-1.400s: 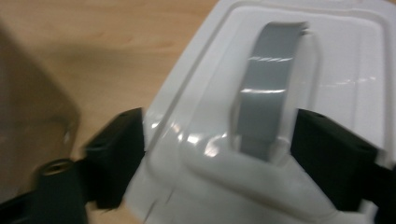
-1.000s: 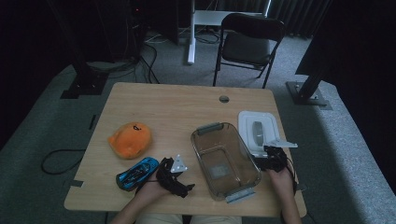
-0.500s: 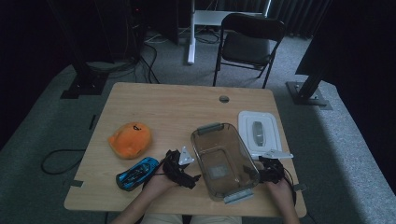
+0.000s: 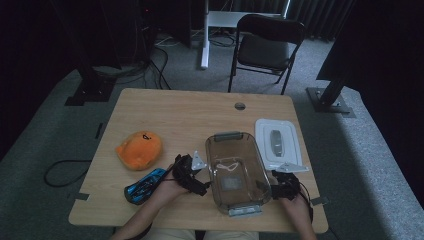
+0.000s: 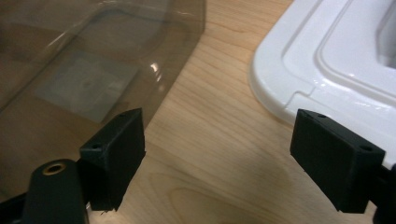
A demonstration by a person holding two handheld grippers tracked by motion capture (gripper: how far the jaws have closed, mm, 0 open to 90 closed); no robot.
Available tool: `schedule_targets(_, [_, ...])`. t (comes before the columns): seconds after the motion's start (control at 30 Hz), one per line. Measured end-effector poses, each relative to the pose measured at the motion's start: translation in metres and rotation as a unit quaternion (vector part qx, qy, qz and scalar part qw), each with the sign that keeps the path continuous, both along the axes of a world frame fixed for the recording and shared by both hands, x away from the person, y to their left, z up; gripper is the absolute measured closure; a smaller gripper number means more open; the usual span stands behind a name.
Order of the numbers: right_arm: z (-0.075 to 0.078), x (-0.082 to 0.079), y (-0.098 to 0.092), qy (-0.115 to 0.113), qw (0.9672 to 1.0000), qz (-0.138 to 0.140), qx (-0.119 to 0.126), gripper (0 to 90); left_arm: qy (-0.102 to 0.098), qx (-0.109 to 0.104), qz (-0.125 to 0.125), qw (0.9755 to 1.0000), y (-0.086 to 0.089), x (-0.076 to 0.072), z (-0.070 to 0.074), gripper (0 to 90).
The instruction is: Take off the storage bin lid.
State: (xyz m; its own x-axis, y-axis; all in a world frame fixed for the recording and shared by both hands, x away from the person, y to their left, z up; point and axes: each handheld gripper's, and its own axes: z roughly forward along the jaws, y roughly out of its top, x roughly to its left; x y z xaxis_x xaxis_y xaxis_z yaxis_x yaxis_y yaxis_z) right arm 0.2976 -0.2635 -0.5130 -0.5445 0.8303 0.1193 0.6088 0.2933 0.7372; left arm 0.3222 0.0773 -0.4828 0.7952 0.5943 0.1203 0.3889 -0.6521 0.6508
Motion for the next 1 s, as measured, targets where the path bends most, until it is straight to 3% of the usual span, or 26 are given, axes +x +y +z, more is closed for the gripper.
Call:
schedule_targets(0.17, [-0.001, -0.003, 0.003, 0.003, 0.9999, 0.013, 0.009, 17.6, 0.005, -0.004, 0.010, 0.9999, 0.007, 0.007, 0.001, 1.4])
schedule_targets(0.27, [-0.001, -0.009, 0.008, -0.003, 0.9991, 0.041, 0.013, 17.6, 0.004, -0.001, 0.021, 0.9998, 0.015, 0.014, 0.002, 1.5])
schedule_targets(0.4, [-0.001, -0.016, 0.017, -0.012, 0.9973, 0.062, 0.037, 17.5, 0.005, 0.004, 0.036, 0.9993, 0.024, 0.021, 0.004, 1.5])
schedule_targets(0.63, [-0.001, -0.024, 0.036, -0.014, 0.9946, 0.085, 0.057, 17.5, 0.006, 0.005, 0.058, 0.9983, 0.039, 0.033, 0.008, 1.8])
schedule_targets(0.83, [-0.001, -0.026, 0.045, -0.023, 0.9921, 0.099, 0.074, 16.9, 0.004, 0.022, 0.068, 0.9974, 0.049, 0.042, 0.013, 1.8])
schedule_targets(1.0, [0.000, -0.025, 0.057, -0.026, 0.9914, 0.111, 0.065, 16.0, 0.004, 0.037, 0.080, 0.9961, 0.056, 0.046, 0.015, 1.8])
